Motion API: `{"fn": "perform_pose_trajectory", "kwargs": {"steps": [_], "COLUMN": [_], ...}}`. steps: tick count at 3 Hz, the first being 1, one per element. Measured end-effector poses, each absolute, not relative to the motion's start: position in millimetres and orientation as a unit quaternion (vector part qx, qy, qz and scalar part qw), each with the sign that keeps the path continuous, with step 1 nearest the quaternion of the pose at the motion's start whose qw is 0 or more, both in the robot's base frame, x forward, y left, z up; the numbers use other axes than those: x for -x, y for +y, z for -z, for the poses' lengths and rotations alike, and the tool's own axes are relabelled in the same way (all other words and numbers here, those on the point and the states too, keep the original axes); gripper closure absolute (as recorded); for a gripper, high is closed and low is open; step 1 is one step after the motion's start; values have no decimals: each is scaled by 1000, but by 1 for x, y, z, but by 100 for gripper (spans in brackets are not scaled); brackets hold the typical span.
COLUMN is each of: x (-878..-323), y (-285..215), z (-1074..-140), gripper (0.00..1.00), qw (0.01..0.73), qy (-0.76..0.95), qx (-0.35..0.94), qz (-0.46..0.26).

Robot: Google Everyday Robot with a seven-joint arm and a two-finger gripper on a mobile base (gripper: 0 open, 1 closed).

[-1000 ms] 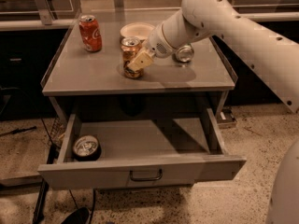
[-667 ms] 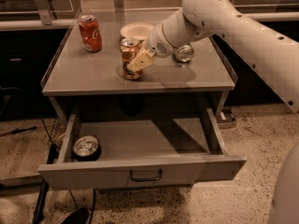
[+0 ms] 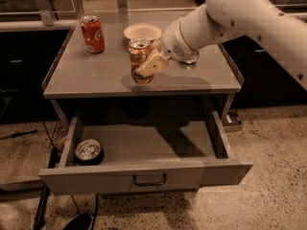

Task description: Place orange can into top drawer

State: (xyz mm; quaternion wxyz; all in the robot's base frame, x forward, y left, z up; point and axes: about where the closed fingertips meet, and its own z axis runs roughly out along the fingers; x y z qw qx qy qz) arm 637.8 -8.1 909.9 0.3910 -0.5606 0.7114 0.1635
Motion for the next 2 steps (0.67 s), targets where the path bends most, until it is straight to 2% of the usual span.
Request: {"fn": "perform_pose_trajectory", "kwargs": {"steps": [1, 2], "x": [-601, -566], "y": [-18, -26], "z": [-914, -867], "gripper": [100, 100], "qw": [408, 398], "qy": [708, 729], "qx": [555, 528], "qz": [-157, -176]}}
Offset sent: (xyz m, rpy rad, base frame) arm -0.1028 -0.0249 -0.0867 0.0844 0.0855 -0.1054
